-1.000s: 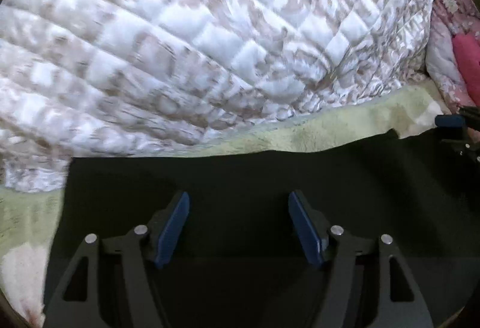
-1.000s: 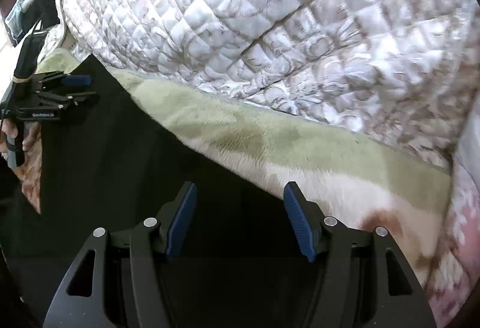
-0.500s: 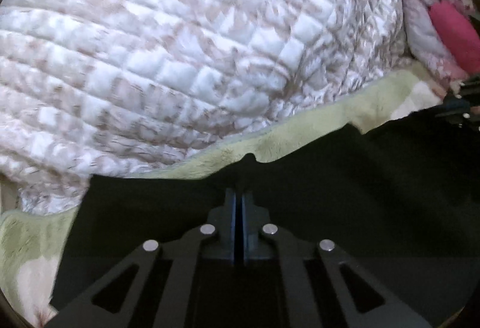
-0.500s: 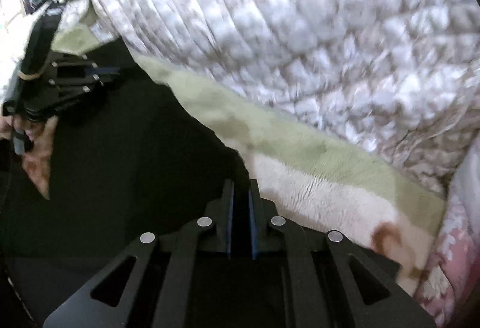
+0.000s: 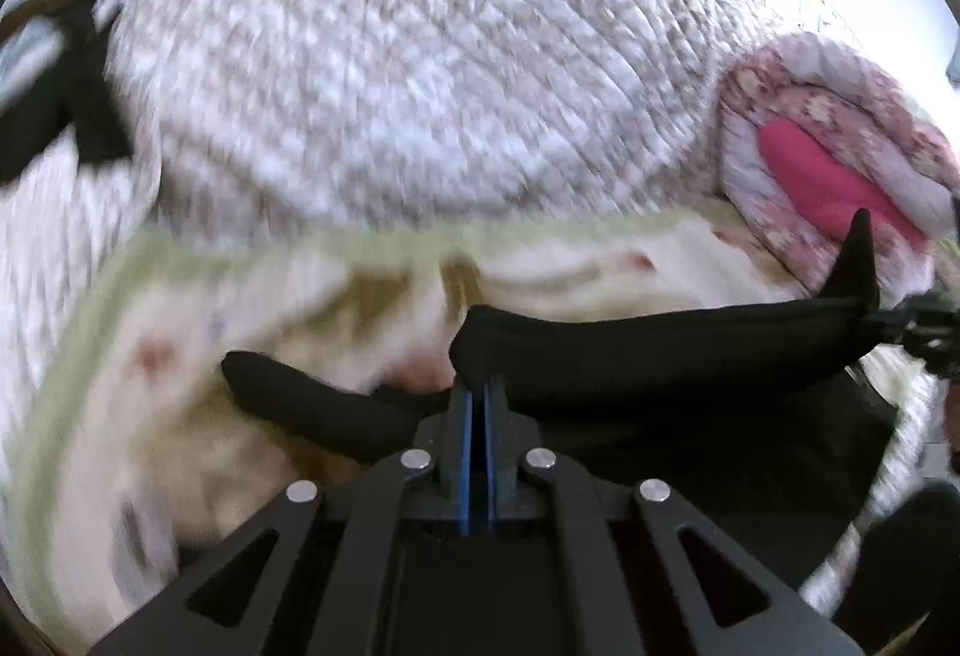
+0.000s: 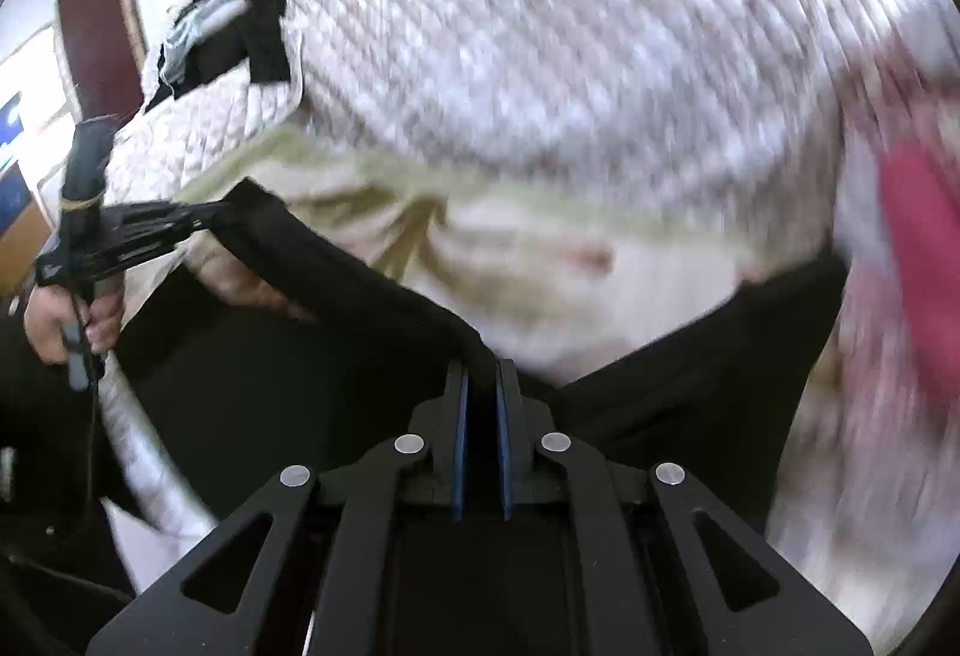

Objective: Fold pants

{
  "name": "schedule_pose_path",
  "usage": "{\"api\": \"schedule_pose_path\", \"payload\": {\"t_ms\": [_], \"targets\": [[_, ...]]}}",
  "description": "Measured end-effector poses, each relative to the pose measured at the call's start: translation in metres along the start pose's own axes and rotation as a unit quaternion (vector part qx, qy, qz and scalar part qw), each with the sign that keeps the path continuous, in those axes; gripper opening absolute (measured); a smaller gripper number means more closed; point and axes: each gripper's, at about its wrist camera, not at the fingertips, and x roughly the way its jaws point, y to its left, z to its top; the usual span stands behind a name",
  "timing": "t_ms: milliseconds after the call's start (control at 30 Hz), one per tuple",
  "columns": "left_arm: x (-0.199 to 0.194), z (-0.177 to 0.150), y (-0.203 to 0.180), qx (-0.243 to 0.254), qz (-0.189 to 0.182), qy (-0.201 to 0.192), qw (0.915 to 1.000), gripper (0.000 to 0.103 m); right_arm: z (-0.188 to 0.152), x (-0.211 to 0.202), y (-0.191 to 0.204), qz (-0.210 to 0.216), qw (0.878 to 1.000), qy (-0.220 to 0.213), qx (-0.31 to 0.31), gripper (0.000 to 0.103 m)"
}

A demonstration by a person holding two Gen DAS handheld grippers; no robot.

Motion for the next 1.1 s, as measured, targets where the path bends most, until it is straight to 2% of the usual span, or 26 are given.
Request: {"api": "schedule_pose_path", "payload": {"t_ms": [100, 167, 233, 267, 300, 333, 367, 400, 467, 600, 700, 767, 933, 1000, 1067, 1100], "targets": [[-0.002, -0.05, -0.004, -0.025, -0.007, 0.051, 0.9984, 0.005, -0.049, 0.009, 0.008, 0.007, 0.996, 0.059, 0.066, 0.008], [0.006, -0.075, -0.002, -0.047, -0.009, 0.094, 0.9944, 0.007, -0.076, 0.022, 0.005, 0.0, 0.99, 0.096, 0.108, 0.013], [0.005, -0.088, -0.001, -0.062, -0.008, 0.115, 0.9914, 0.01, -0.097, 0.032, 0.002, -0.006, 0.981, 0.123, 0.146, 0.019], [0.0, -0.091, 0.001, -0.072, -0.012, 0.115, 0.9906, 0.01, -0.103, 0.028, 0.0, -0.004, 0.98, 0.112, 0.166, 0.022], [-0.008, -0.094, 0.003, -0.078, -0.01, 0.11, 0.9908, 0.011, -0.107, 0.02, 0.0, 0.002, 0.978, 0.095, 0.185, 0.028], [-0.014, -0.094, 0.005, -0.083, -0.002, 0.101, 0.9914, 0.018, -0.111, 0.012, 0.0, 0.007, 0.977, 0.08, 0.199, 0.04], [-0.023, -0.095, 0.009, -0.09, 0.01, 0.088, 0.992, 0.03, -0.113, 0.006, -0.001, 0.008, 0.975, 0.068, 0.211, 0.046], [-0.028, -0.092, 0.013, -0.097, 0.015, 0.077, 0.9922, 0.035, -0.116, 0.0, -0.001, 0.009, 0.973, 0.057, 0.223, 0.052], [-0.032, -0.082, 0.017, -0.108, 0.021, 0.057, 0.9923, 0.048, -0.123, -0.009, -0.005, 0.009, 0.966, 0.037, 0.255, 0.052], [-0.015, -0.059, 0.007, -0.089, 0.031, 0.047, 0.9944, 0.054, -0.129, -0.015, -0.022, -0.007, 0.951, 0.019, 0.307, 0.052], [0.016, -0.045, -0.007, -0.066, 0.046, 0.062, 0.9948, 0.054, -0.13, -0.017, -0.034, -0.021, 0.937, 0.014, 0.347, 0.052], [0.039, -0.039, -0.016, -0.043, 0.069, 0.073, 0.994, 0.054, -0.133, -0.017, -0.043, -0.024, 0.927, 0.008, 0.373, 0.052], [0.083, -0.04, -0.017, -0.027, 0.111, 0.102, 0.9882, 0.054, -0.136, -0.022, -0.056, -0.04, 0.915, -0.018, 0.4, 0.052], [0.087, -0.044, -0.016, -0.028, 0.112, 0.099, 0.9883, 0.047, -0.137, -0.021, -0.061, -0.042, 0.909, -0.023, 0.413, 0.052], [0.083, -0.045, -0.016, -0.021, 0.122, 0.085, 0.9886, 0.016, -0.137, -0.021, -0.065, -0.042, 0.906, -0.032, 0.421, 0.052], [0.08, -0.045, -0.015, -0.021, 0.124, 0.079, 0.9889, 0.008, -0.137, -0.021, -0.066, -0.043, 0.906, -0.036, 0.421, 0.052]]}}
